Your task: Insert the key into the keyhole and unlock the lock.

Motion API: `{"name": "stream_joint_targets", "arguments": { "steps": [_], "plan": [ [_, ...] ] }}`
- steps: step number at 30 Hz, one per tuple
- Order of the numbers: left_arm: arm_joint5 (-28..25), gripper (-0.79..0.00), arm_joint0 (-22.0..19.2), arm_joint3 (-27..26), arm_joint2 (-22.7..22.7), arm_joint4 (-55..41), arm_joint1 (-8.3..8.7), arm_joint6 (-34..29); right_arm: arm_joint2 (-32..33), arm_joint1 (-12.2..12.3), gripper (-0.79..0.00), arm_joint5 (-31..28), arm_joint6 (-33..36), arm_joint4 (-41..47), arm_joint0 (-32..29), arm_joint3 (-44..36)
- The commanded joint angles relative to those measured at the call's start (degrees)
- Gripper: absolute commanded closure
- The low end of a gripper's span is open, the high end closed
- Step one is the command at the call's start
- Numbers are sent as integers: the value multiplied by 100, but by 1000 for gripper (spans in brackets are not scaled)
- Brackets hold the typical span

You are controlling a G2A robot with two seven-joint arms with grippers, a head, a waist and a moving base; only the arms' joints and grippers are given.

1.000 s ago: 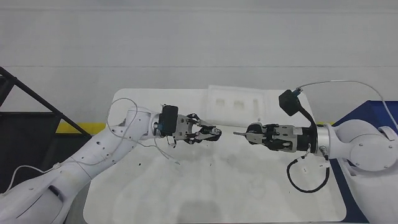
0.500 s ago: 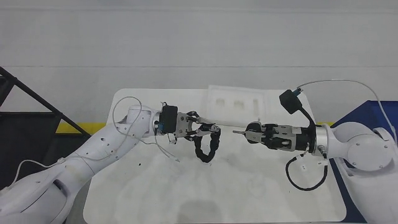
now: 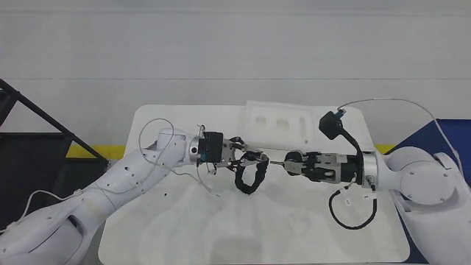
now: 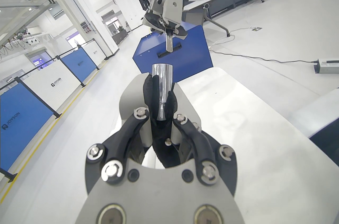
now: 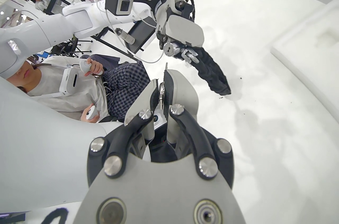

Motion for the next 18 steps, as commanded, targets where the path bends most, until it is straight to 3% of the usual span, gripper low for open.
{"name": "stream_joint_targets", "arguments": {
  "steps": [1,8,18],
  "plan": [
    [145,0,12,28,16,57,-68,-67,-48,2,0,129,-2,-3,51,-20],
    [457,0,80,286,-5,144,-240,160,-86,37,0,569,7,-370,109,-239],
    [812,0,156,404,-186,479,-324,86,-214,74,0,980,21,-849,213,-514]
  ]
}}
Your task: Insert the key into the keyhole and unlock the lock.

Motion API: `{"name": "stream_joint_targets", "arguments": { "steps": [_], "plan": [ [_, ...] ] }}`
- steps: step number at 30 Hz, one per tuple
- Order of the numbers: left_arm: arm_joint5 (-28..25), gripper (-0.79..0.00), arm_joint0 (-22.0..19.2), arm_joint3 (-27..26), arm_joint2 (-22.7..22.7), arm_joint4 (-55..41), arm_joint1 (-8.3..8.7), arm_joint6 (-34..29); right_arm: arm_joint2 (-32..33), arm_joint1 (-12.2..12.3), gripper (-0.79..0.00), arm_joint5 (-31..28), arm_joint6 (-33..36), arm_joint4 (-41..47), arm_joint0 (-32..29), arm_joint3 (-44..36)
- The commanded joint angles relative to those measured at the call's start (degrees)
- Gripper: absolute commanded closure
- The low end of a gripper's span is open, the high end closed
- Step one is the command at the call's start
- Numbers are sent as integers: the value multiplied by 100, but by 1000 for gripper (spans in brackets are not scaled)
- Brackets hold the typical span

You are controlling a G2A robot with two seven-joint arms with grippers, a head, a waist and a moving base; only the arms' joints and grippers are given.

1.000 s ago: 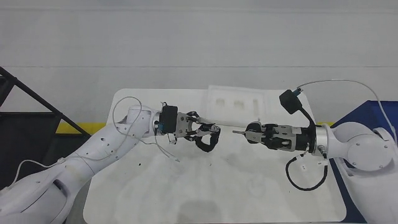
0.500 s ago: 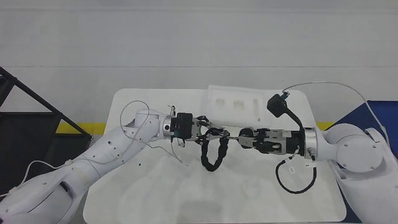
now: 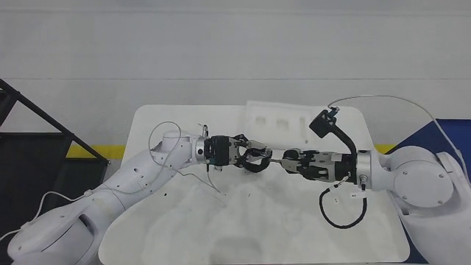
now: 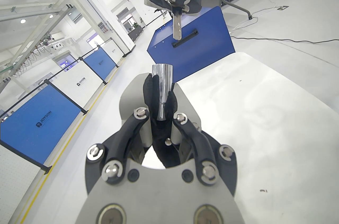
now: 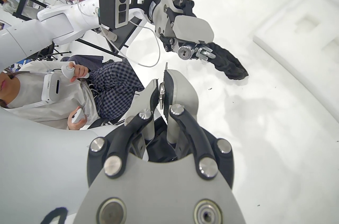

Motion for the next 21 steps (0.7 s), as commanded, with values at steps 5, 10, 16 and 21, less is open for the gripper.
{"name": "stream_joint_targets", "arguments": {
  "steps": [5,10,16,21],
  "plan": [
    [37,0,76,-92,-142,111,-9,-120,-148,10,0,238,8,-266,128,-87],
    [79,0,157,-245,-260,237,-4,-377,-233,20,0,435,-33,-526,190,-122],
    [19,0,259,-393,-412,309,13,-520,-265,38,0,508,-55,-687,209,-169],
    [-28,0,332,-469,-522,363,18,-586,-282,52,0,560,-76,-807,213,-203]
  ]
}}
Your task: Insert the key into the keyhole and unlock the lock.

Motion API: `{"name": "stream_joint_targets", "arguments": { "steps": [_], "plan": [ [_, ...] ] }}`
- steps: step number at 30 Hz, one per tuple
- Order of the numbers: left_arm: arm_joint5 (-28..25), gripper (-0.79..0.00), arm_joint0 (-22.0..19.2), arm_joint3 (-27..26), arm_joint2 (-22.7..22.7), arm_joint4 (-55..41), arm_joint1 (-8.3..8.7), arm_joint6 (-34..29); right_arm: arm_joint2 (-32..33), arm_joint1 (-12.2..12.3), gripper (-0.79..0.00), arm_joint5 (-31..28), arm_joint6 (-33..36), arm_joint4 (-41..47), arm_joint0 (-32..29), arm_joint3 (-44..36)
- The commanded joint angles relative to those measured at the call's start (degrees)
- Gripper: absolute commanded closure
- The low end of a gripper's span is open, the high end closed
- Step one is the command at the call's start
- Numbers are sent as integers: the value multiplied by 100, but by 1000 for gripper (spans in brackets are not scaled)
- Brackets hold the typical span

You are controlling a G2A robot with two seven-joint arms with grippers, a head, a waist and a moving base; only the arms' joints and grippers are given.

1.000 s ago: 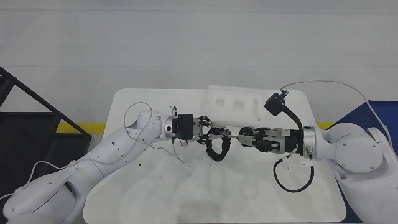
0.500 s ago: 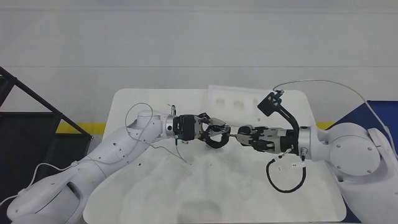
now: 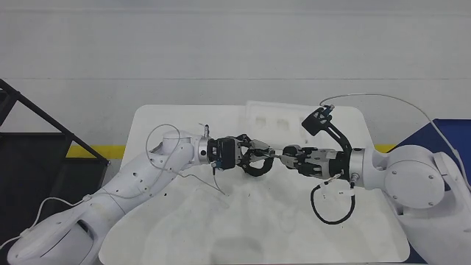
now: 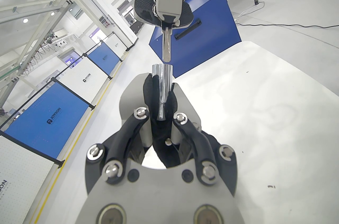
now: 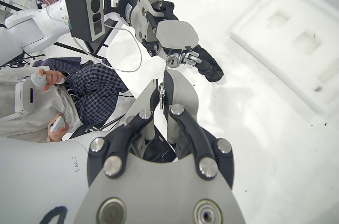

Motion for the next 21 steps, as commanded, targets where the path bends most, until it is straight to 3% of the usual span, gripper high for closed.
{"name": "stream_joint_targets", "arguments": {
  "steps": [1,21],
  "plan": [
    [-20,0,30,-24,-43,21,1,-15,-9,6,0,31,-9,-51,0,-19],
    [-303,0,211,-165,-348,256,-18,-175,-200,39,0,11,11,-282,89,-10]
  ]
}}
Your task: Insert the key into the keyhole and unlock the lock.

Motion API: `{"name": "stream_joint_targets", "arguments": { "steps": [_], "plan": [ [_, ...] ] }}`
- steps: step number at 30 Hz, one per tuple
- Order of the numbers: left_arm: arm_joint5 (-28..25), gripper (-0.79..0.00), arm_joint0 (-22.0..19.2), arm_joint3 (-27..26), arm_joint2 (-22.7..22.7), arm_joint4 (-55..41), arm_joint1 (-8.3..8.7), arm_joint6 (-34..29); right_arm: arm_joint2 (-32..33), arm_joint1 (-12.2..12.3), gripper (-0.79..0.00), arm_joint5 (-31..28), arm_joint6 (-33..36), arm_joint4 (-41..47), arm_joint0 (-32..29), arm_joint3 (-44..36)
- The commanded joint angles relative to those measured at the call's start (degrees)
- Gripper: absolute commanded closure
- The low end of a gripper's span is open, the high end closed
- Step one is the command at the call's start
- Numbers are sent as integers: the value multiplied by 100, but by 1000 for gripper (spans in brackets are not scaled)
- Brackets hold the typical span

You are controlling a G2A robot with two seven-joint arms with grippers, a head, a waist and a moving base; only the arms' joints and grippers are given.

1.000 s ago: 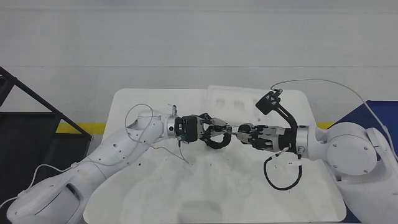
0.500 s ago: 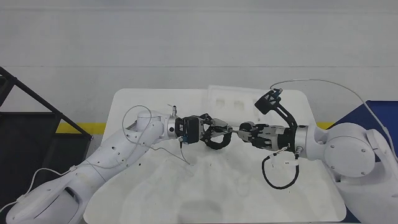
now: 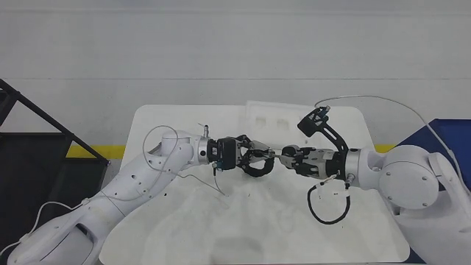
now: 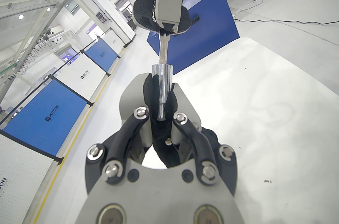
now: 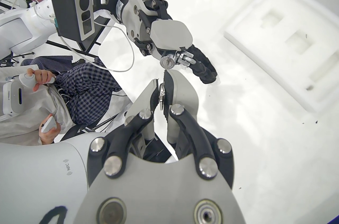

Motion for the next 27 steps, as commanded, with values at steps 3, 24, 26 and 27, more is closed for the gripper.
{"name": "stream_joint_targets", "arguments": {
  "steps": [3,24,26,27],
  "plan": [
    [-43,0,16,-13,-33,83,-12,-13,-15,11,0,8,41,-52,2,-3],
    [-163,0,174,-188,-294,316,-26,-260,-532,-24,0,255,93,-393,413,72],
    [-157,0,195,-199,-329,337,-22,-296,-563,-28,0,297,99,-423,445,77],
    [-164,0,206,-209,-345,342,-21,-304,-576,-29,0,311,101,-431,458,82]
  ]
}}
